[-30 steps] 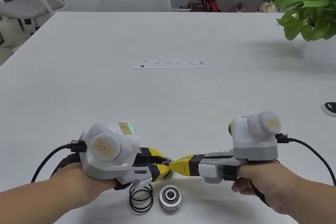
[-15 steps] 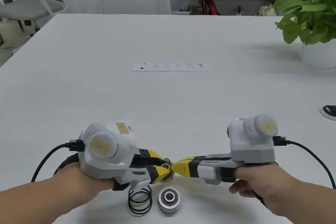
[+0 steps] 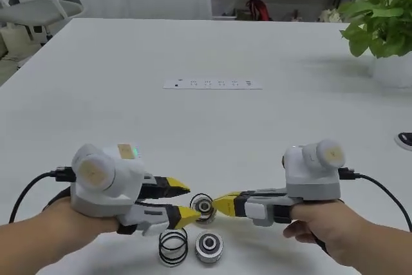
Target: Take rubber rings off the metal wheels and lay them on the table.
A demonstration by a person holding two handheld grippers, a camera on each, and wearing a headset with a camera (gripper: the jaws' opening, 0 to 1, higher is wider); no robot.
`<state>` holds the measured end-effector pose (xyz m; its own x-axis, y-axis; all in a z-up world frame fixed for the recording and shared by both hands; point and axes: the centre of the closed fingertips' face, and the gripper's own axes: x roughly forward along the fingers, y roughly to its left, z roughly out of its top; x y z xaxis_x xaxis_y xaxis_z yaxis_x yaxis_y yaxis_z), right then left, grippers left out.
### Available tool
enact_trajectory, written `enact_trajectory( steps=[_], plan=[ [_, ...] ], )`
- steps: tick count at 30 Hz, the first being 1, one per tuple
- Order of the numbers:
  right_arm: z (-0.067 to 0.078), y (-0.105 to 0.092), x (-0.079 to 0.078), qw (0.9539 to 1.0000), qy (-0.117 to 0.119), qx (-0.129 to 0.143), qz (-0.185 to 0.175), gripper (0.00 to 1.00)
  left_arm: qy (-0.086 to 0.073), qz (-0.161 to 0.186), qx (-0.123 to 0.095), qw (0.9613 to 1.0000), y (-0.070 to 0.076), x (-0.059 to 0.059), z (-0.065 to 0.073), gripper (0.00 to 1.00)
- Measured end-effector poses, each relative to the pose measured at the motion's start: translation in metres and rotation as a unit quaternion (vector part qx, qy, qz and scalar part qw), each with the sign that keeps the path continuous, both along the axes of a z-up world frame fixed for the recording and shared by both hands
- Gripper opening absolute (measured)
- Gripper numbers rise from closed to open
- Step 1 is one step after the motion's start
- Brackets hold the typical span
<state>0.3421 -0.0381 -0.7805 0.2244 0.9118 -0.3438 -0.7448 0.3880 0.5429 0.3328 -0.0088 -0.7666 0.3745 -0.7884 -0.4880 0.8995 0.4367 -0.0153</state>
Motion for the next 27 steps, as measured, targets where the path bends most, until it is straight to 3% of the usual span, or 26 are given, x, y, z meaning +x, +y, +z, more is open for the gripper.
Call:
enact_trajectory(
  steps=[15,27],
  plan=[
    [0.017,0.009,-0.006,0.9997,0.002,0.018,0.015,0.0,-0.008,0.002,-0.021,0.9998,0.027,-0.02,0.026,0.59],
    [0.023,0.035,-0.022,0.9982,0.015,0.031,0.048,0.0,-0.005,0.024,-0.034,0.9991,0.048,-0.031,0.031,0.69]
  ],
)
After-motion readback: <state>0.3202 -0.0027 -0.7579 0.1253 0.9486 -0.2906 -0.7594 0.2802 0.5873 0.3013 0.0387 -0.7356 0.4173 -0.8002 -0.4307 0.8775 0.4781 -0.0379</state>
